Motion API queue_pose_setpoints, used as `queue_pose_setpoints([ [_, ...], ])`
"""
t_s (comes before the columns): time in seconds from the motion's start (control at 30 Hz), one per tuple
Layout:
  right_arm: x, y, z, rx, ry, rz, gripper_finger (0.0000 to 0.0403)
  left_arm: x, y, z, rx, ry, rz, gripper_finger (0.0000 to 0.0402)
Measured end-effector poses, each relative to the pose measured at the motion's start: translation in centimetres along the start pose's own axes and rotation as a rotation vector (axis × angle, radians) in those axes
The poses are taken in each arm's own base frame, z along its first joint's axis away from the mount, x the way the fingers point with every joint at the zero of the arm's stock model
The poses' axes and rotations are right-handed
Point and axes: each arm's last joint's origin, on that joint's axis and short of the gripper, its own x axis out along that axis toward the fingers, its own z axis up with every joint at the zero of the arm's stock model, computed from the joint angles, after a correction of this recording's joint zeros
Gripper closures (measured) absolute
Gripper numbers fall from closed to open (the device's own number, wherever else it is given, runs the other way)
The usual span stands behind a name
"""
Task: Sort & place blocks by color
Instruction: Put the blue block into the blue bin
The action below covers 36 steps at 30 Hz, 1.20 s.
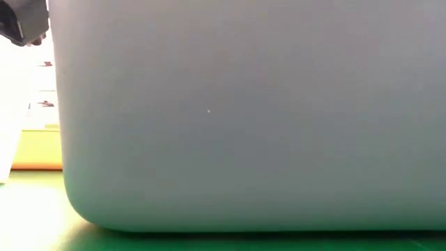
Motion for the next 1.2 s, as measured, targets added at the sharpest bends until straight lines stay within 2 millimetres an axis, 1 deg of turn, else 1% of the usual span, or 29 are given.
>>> queue_pose_setpoints([
  [0.1, 0.0, 0.0, 0.5, 0.032, -0.057, -0.026, 0.0169, -0.5, 0.1, 0.2, 0.021, 0.023, -0.026, 0.0142],
  [0.23, 0.0, -0.1, 0.6, 0.032, -0.067, -0.065, 0.0169, -1.9, 0.2, 0.7, 0.027, -0.006, -0.071, 0.0141],
  [0.4, 0.1, 0.1, 1.1, 0.025, -0.078, -0.058, 0.0169, -4.5, 0.5, 1.1, 0.029, -0.066, -0.160, 0.0143],
  [0.47, 0.2, 0.3, 1.6, 0.028, -0.093, -0.048, 0.0169, -5.5, 0.7, 1.3, 0.041, -0.105, -0.188, 0.0140],
  [0.57, 0.4, 1.3, 2.6, 0.009, -0.127, -0.023, 0.0169, -7.1, 1.0, 2.0, 0.093, -0.213, -0.226, 0.0138],
  [0.67, 0.5, 2.4, 3.4, -0.039, -0.151, 0.000, 0.0169, -8.4, 1.4, 2.8, 0.162, -0.331, -0.228, 0.0140],
  [0.73, 0.5, 2.7, 3.6, -0.064, -0.161, -0.045, 0.0169, -9.2, 1.8, 3.5, 0.208, -0.422, -0.212, 0.0141],
  [0.83, 0.5, 2.2, 3.6, -0.083, -0.165, -0.181, 0.0170, -10.3, 2.5, 4.5, 0.267, -0.558, -0.149, 0.0140],
  [0.93, 0.5, 1.5, 3.3, -0.045, -0.144, -0.285, 0.0170, -11.4, 3.2, 5.6, 0.322, -0.696, -0.071, 0.0141],
  [1.07, 1.0, 1.1, 2.7, 0.040, -0.131, -0.308, 0.0170, -12.8, 4.2, 7.3, 0.346, -0.851, 0.017, 0.0144],
  [1.2, 2.6, 1.0, 1.8, 0.047, -0.115, -0.308, 0.0170, -14.6, 5.0, 8.4, 0.354, -0.976, 0.029, 0.0142],
])
